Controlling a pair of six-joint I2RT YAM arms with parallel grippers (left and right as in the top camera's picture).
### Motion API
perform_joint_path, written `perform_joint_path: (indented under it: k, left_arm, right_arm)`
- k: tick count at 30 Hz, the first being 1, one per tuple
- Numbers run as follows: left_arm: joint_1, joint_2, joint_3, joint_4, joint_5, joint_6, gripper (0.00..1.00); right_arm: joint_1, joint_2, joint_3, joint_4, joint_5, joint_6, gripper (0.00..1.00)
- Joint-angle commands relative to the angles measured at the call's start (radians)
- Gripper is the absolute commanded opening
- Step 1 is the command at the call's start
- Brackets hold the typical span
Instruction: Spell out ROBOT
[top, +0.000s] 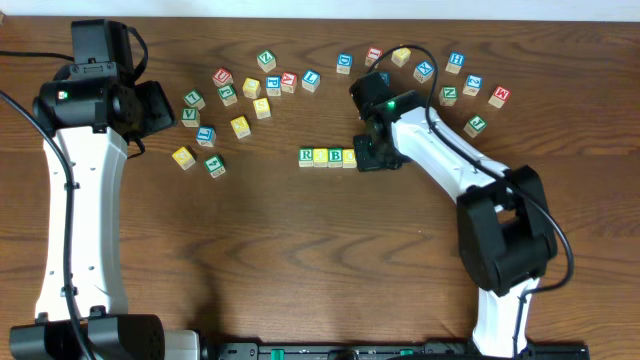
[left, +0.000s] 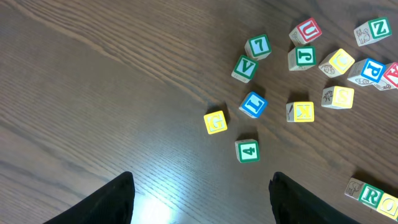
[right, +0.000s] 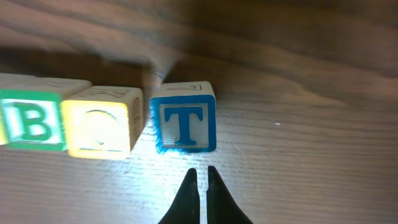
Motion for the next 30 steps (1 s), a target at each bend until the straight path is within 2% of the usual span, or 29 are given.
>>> perform_joint_path:
  k: [1,8,13,30]
  left_arm:
    - [0.004,0.006,-0.009,-0.003,-0.005,-0.009,0.69]
    - [0.004,0.006,-0.009,-0.003,-0.005,-0.009,0.68]
    - [0.004,0.006,-0.009,-0.003,-0.006,-0.009,0.68]
    - [0.004,0.006,-0.009,-0.003,-0.005,-0.009,0.68]
  right_arm:
    - [-0.017,-0.056,0.03,0.008,0.041,0.039,0.01]
    - [-0.033,-0.037,0.002,0.098,0.079,0.109,0.01]
    - [-0.034,-0.011,-0.014,0.174,0.071,0.109,0.02]
    - [-0.034,0.037,-0.014,0.186,0.042,0.109,0.03]
